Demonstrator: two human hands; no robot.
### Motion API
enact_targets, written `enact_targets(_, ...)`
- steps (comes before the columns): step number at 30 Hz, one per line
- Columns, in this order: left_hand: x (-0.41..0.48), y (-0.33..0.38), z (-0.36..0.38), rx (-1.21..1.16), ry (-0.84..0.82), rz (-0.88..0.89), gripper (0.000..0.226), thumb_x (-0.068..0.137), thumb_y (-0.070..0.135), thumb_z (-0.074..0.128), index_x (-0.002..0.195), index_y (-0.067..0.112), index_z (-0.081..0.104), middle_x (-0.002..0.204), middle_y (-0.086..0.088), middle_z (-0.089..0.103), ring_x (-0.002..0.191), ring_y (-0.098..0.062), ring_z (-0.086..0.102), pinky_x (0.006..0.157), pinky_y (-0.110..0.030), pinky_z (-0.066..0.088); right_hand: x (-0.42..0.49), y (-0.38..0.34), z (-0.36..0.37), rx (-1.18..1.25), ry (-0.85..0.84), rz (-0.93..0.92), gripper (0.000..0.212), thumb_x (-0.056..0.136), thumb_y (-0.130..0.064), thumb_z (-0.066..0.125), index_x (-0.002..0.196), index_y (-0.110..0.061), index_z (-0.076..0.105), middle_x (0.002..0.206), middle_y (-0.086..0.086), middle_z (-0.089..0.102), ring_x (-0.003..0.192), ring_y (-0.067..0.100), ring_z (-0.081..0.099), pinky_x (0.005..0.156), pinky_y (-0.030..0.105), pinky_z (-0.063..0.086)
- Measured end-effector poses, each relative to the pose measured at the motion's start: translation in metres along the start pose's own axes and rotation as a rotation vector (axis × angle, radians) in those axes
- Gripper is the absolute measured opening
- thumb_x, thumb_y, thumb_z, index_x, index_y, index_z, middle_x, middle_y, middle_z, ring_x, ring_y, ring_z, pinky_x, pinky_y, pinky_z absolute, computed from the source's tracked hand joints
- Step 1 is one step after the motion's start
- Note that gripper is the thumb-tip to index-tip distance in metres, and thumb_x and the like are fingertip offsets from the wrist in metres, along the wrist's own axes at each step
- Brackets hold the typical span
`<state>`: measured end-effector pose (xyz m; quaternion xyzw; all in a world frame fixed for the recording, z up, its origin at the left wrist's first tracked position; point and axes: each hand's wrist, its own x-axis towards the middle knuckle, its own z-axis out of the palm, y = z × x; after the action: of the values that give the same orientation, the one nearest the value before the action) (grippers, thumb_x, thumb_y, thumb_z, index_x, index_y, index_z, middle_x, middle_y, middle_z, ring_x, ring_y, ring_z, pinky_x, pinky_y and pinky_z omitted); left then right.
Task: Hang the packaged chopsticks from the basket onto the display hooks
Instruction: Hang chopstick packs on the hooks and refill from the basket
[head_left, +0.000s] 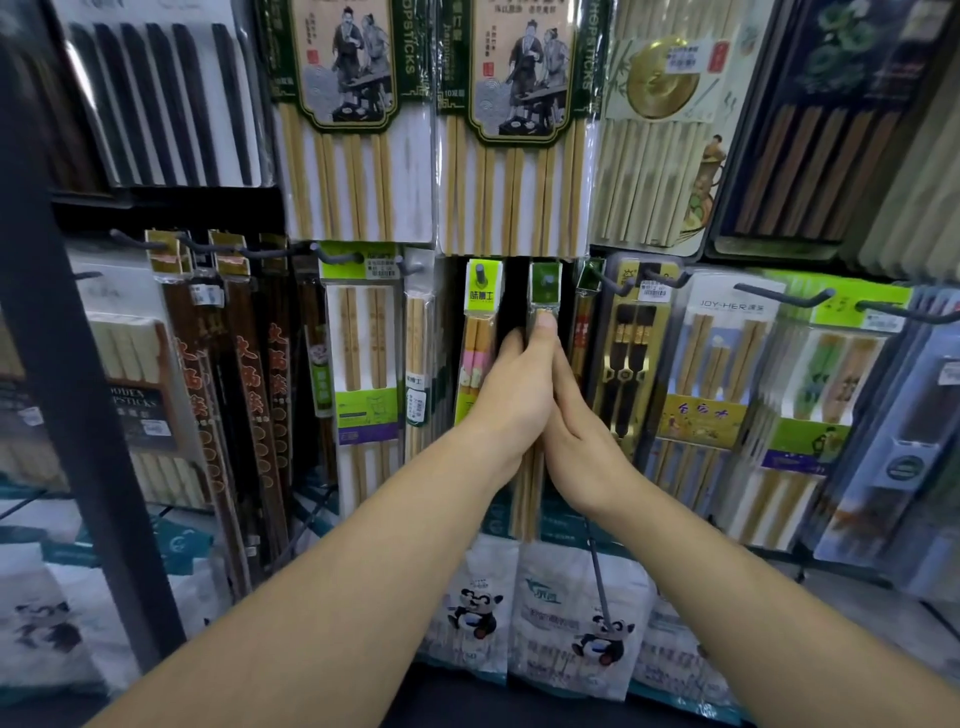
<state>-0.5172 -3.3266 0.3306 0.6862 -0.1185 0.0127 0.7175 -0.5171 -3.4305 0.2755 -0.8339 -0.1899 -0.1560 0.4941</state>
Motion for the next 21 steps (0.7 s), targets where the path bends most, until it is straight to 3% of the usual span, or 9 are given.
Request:
enact_targets(3,-0.01,-0.002,-0.003,0.01,-0.019,-0.001,0.061,0.108,0.053,0.035,0.162,0.026,0.025,0.164,0.004,0.035,0.126,-0.001,0.034,0.093,-0.016,0.028,-0.012,0.002,0.0,-0.02,0.003,0.045,0.081,0.093,-0.079,0.024,0.159,-0.045,-0.007,0.166,-0.028,-0.001,0.149,-0.011,0.007,0.125,0.028,0.016)
enact_targets(6,-0.035,-0.009,-0.01,0.034,-0.042,-0.053,0.065,0.108,0.052,0.038,0.165,0.026,0.018,0.169,0.006,0.026,0.146,-0.007,0.031,0.1,-0.018,0.024,-0.038,0.005,0.0,0.006,0.033,0.119,0.07,0.1,-0.067,0.031,0.159,-0.047,-0.001,0.161,-0.032,0.007,0.146,-0.011,0.013,0.121,0.026,0.019)
enact_targets(9,-0.075,-0.026,-0.021,0.087,-0.069,-0.05,0.068,0.106,0.049,0.048,0.164,0.03,0.017,0.167,0.012,0.026,0.138,0.002,0.028,0.099,-0.015,0.025,-0.077,0.016,0.001,-0.022,0.117,0.178,0.058,0.104,-0.054,0.041,0.157,-0.042,0.021,0.16,-0.022,0.03,0.14,-0.006,0.035,0.111,0.026,0.034)
enact_targets(12,-0.124,-0.061,-0.04,0.153,-0.083,0.018,0.049,0.104,0.042,0.055,0.151,0.035,0.045,0.152,0.021,0.048,0.128,0.015,0.045,0.095,-0.006,0.038,-0.129,0.036,0.012,-0.092,0.122,0.249,0.028,0.103,-0.043,0.051,0.131,-0.038,0.055,0.129,-0.019,0.058,0.111,-0.01,0.055,0.083,0.015,0.044)
enact_targets(14,-0.149,-0.093,-0.054,0.189,-0.052,-0.014,0.025,0.101,0.04,0.056,0.124,0.035,0.063,0.121,0.021,0.069,0.106,0.011,0.063,0.081,-0.005,0.05,-0.165,0.053,0.026,-0.109,0.043,0.342,0.008,0.103,-0.036,0.055,0.105,-0.039,0.062,0.096,-0.021,0.066,0.087,-0.006,0.061,0.067,0.012,0.043)
enact_targets(16,-0.168,-0.131,-0.067,0.251,0.015,-0.104,0.011,0.104,0.035,0.056,0.104,0.035,0.066,0.096,0.016,0.074,0.09,0.004,0.069,0.075,-0.014,0.056,-0.2,0.071,0.047,-0.151,-0.083,0.408,0.014,0.102,-0.03,0.058,0.093,-0.038,0.063,0.079,-0.02,0.066,0.072,-0.002,0.061,0.055,0.012,0.042)
enact_targets(19,-0.194,-0.2,-0.089,0.386,0.094,-0.302,0.016,0.105,0.028,0.055,0.094,0.033,0.064,0.091,0.004,0.071,0.089,-0.014,0.068,0.083,-0.035,0.056,-0.251,0.101,0.088,-0.222,-0.273,0.516,0.014,0.098,-0.024,0.064,0.088,-0.034,0.064,0.079,-0.015,0.068,0.075,0.0,0.064,0.064,0.017,0.046)
enact_targets(21,-0.215,-0.245,-0.106,0.499,0.123,-0.412,0.01,0.105,0.027,0.055,0.098,0.029,0.063,0.088,0.003,0.067,0.083,-0.013,0.068,0.073,-0.03,0.052,-0.286,0.125,0.117,-0.246,-0.395,0.59,0.012,0.095,-0.021,0.066,0.089,-0.031,0.065,0.081,-0.015,0.068,0.074,0.002,0.064,0.071,0.023,0.048)
